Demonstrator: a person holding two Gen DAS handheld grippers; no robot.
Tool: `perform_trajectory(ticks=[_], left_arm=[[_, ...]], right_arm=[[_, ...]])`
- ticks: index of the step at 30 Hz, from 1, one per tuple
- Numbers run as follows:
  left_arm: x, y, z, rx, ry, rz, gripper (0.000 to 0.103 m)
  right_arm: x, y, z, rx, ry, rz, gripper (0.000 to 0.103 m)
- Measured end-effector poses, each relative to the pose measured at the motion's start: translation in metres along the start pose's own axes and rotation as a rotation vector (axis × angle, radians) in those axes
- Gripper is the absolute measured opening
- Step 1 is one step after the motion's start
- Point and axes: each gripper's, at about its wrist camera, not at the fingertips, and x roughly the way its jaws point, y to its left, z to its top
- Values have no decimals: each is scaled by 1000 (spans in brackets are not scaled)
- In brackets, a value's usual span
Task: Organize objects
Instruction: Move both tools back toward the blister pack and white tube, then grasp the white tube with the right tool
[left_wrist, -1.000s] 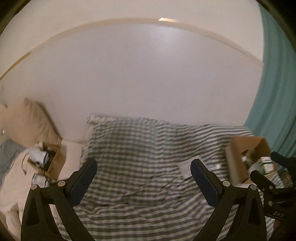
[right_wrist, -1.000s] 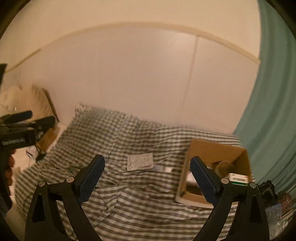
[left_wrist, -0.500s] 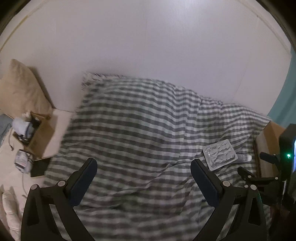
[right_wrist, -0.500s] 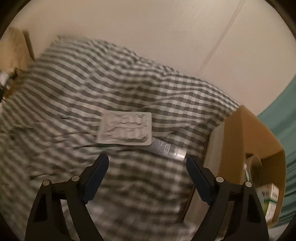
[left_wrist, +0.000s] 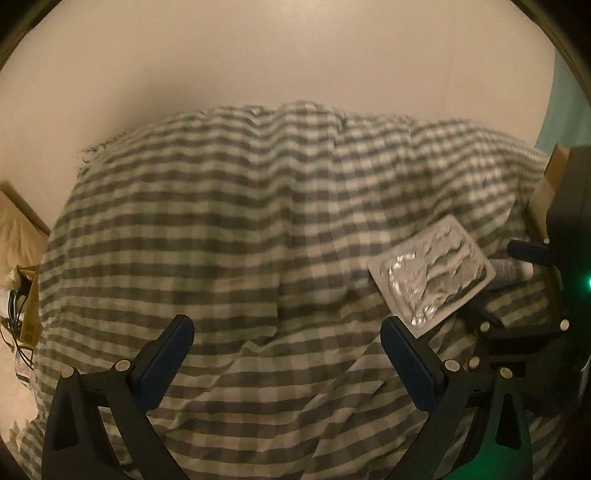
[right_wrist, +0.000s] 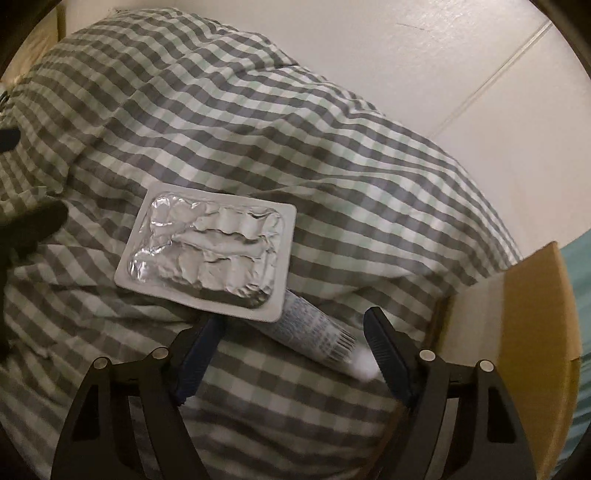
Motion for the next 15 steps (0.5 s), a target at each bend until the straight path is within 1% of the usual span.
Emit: perform_trajectory(ticks=[2, 3, 4, 5, 6, 7, 9, 11, 15], left_arm=[[1, -1, -1, 4, 8, 0, 103], [1, -2, -1, 5, 7, -2, 103], [-1, -2, -1, 8, 2, -3, 103], [-3, -3, -1, 11, -1, -5, 103], [-4, -4, -1, 13, -5, -6, 103], [-5, -5, -1, 15, -9, -6, 103], [-8, -7, -1, 22, -20, -9, 103], [-11, -9, -2, 25, -28, -8, 103], [-12, -9, 0, 21, -30, -8, 103]], right_arm=[[4, 0, -2, 10, 8, 23, 67], [2, 0, -4, 13, 6, 43, 55], [-1, -1, -6, 18, 12, 63, 45], [-5, -1, -8, 20, 19, 72, 42], [-10, -1, -11, 21, 25, 77, 33], [-16, -2, -14, 32, 31, 93, 27], [-27, -4, -23, 66, 43, 130, 24], [-38, -5, -31, 97, 55, 142, 22], [-63, -11, -44, 195, 36, 195, 20]])
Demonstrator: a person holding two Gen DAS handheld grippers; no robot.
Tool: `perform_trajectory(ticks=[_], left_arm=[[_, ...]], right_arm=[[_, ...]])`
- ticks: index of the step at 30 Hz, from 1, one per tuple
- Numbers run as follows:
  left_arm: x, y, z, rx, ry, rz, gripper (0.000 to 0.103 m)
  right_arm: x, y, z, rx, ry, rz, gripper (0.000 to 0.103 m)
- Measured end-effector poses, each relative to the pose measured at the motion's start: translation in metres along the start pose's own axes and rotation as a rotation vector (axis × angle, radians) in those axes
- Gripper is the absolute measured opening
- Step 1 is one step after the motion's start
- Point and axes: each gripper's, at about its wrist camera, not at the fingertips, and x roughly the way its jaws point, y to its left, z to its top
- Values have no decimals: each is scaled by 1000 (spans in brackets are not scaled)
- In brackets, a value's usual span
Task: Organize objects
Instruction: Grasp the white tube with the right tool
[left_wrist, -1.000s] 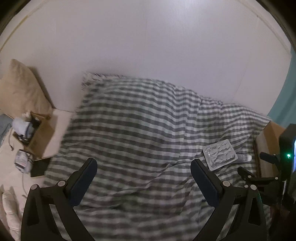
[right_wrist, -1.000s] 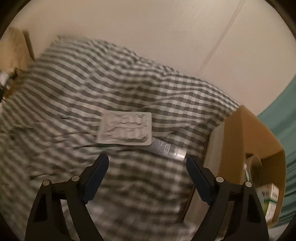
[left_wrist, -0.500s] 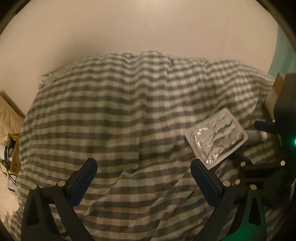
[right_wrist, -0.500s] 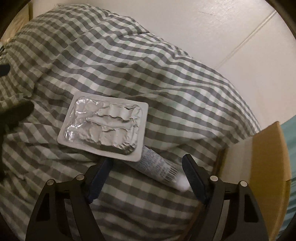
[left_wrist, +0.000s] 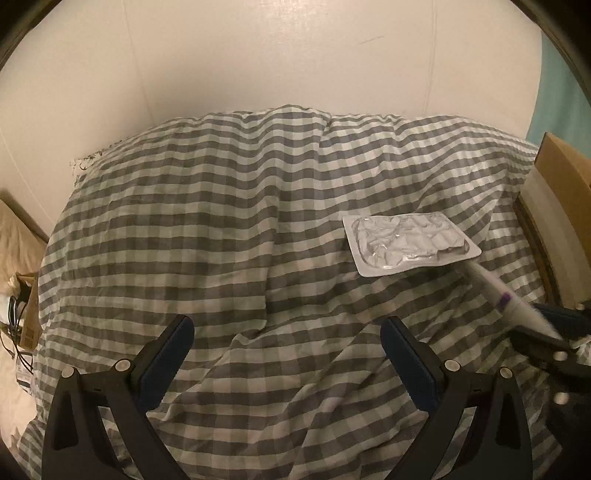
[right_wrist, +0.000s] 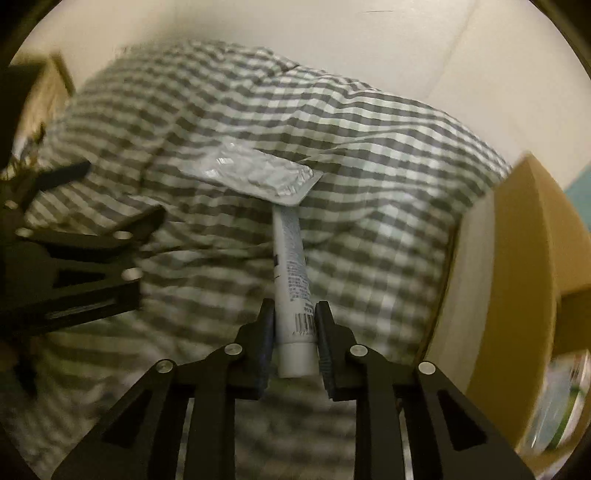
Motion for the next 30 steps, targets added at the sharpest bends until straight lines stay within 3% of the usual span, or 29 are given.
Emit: perform_trajectory(ticks=[5, 9, 12, 15, 19, 22, 30], left_arm=[[0, -5, 5, 39, 0, -4, 103], [-3, -18, 12, 100, -22, -12, 103], [0, -25, 21, 169, -29, -75, 103], [10, -37, 28, 230, -30, -75, 103], [27, -50, 23, 325, 21, -165, 103], [38, -52, 21, 328, 51, -131, 103], [34, -54, 26, 347, 1, -108, 100]], right_arm=[[-27, -10, -14, 170, -87, -44, 20], [-35, -18, -17, 218, -142, -57, 20], [-26, -16, -11, 224, -150, -59, 20], [-12, -14, -6, 234, -143, -40, 20], [-10, -17, -8, 257, -142, -11, 20], [-8, -20, -9, 268, -137, 4, 20], [9, -23, 5, 312, -137, 35, 20]])
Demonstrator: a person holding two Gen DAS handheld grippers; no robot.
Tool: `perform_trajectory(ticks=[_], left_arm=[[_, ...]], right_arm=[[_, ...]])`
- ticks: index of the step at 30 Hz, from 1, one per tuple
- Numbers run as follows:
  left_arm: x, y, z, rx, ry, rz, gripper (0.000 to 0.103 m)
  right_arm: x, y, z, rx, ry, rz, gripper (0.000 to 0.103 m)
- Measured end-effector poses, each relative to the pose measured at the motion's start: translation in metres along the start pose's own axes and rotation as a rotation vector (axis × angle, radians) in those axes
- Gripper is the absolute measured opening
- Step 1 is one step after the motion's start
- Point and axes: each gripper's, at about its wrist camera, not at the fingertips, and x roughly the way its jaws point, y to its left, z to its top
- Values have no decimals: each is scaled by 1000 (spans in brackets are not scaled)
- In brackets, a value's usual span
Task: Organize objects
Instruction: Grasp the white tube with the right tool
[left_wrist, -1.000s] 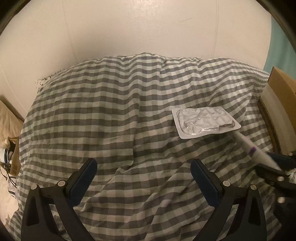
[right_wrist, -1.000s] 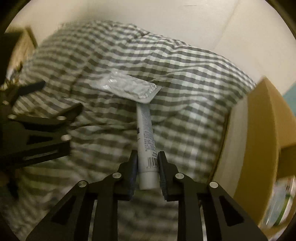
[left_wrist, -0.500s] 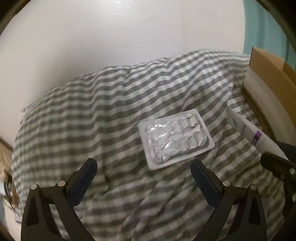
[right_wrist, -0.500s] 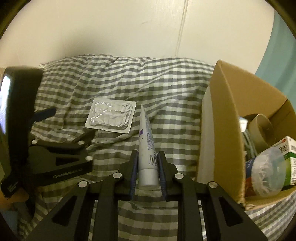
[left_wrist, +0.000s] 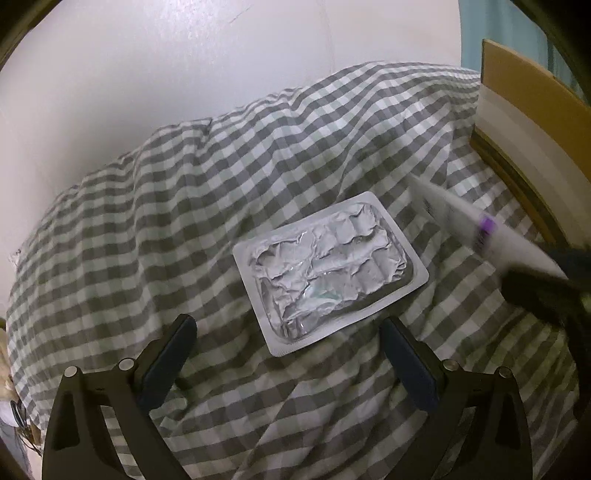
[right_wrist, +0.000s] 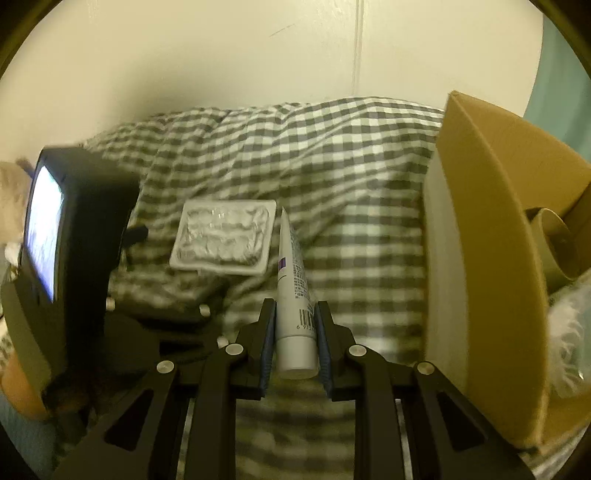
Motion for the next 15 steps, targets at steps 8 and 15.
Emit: perform_trajectory(ticks=[8, 15], left_arm=[[2, 4, 8, 46, -35, 11, 95], [11, -15, 20, 142, -74, 45, 89]], right_arm=[[6, -6, 16, 7, -64, -103, 20], [7, -12, 15, 17, -61, -132, 20]])
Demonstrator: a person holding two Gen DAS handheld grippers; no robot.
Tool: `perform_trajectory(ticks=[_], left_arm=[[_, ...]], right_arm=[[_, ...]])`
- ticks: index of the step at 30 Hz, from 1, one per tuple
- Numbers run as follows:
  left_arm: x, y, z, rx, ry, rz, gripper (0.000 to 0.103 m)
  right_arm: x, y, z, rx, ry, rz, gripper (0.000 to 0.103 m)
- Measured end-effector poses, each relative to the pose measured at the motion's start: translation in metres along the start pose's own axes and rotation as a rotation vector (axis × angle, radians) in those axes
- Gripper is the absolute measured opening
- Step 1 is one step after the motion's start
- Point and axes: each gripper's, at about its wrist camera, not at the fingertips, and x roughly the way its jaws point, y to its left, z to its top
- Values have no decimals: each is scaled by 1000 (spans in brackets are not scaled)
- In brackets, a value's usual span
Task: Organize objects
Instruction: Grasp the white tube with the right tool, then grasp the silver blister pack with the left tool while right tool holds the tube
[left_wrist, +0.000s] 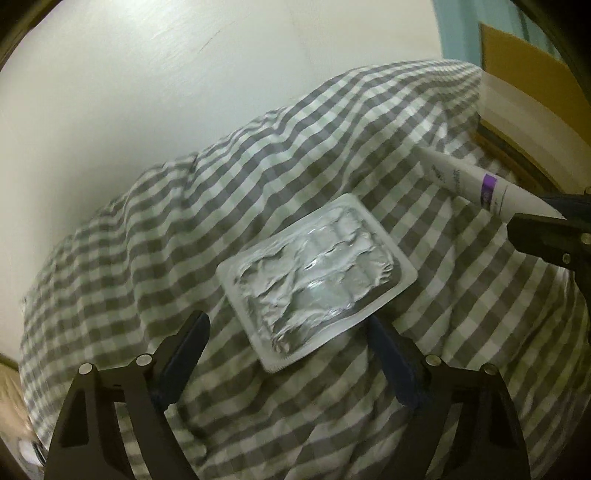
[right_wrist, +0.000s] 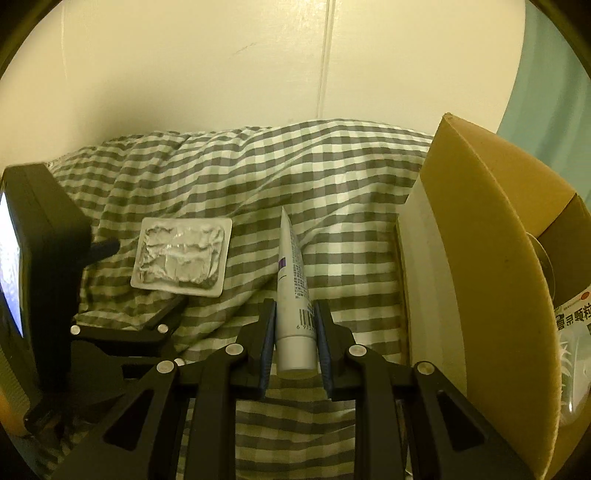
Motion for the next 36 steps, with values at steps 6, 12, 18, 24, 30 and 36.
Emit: perform_trajectory(ticks=[6, 12, 18, 24, 30, 36], left_arm=[[5, -21, 9, 71, -46, -12, 86], [9, -25, 16, 67, -46, -95, 38], [-16, -9, 3, 18, -17, -104, 14], [-56, 24, -16, -179, -20, -145, 11], [-84, 31, -52, -338, 33, -160, 11], [-72, 33, -54, -359, 61, -117, 13]], right_arm=[[2, 1, -1, -1, 4, 0, 20], [3, 2, -2, -4, 12, 4, 20], [-1, 2, -5, 3, 14, 45, 20], [-13, 1, -7, 18, 7, 103, 20], [-24, -1, -10, 21, -6, 103, 20], [-38, -1, -18, 5, -5, 111, 20]])
